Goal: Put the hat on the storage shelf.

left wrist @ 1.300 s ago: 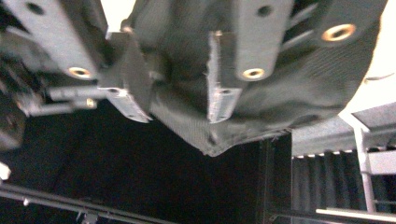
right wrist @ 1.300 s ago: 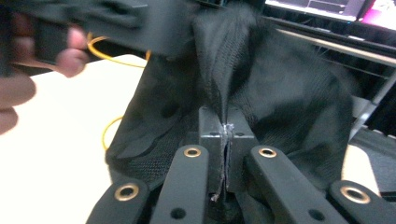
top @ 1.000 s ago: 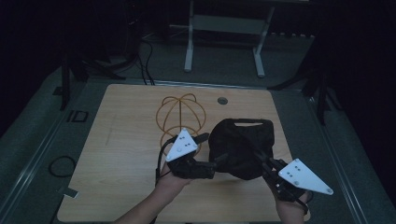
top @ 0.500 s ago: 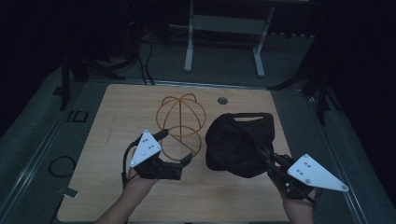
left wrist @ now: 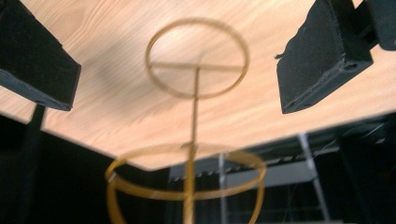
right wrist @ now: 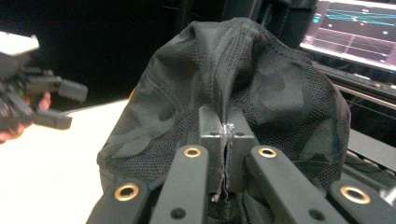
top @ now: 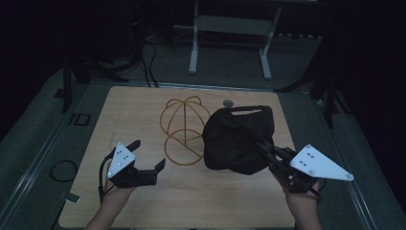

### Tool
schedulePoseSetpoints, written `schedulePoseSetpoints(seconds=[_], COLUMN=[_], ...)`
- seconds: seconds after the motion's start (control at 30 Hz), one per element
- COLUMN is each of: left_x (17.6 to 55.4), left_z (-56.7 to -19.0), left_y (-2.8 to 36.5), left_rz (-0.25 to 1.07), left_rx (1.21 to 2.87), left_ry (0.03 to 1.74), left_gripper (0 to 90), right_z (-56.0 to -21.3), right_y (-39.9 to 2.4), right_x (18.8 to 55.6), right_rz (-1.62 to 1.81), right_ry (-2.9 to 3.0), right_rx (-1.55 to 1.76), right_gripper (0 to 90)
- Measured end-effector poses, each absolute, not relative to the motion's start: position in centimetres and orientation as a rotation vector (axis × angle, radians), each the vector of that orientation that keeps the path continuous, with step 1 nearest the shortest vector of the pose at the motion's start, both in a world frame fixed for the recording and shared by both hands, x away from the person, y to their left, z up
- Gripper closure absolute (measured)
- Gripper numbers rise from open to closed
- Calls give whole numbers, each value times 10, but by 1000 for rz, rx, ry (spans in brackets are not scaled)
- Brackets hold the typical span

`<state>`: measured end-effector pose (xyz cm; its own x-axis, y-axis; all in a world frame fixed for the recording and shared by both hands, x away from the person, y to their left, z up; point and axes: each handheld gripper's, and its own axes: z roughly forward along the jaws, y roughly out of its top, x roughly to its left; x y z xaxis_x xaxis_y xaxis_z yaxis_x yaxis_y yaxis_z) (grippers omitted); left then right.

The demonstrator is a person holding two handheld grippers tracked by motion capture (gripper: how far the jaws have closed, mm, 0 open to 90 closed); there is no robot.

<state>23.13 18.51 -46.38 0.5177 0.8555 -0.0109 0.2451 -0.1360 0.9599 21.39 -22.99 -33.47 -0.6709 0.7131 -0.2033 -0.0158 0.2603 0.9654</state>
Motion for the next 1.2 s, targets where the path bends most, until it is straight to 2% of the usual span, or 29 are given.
schedulePoseSetpoints(seconds=[0.33,0.67,0.83,1.2], left_x=[219,215,213,214], left_z=[-505,-525,-527,-533], left_y=[223,240,242,242], left_rz=[704,738,778,747], left_rx=[1621,1610,1591,1594], left_ry=[1102,1176,1196,1204], left_gripper=[4,4,4,4], right_z=[-318,-307,-309,-327], right_y=[-198,-152,-133,-106], right_x=[240,267,282,315], right_rz=[1514,1508,1498,1434], right_ry=[1974,2057,2097,2187], right_rx=[574,530,537,610], right_gripper=[884,884,883,882])
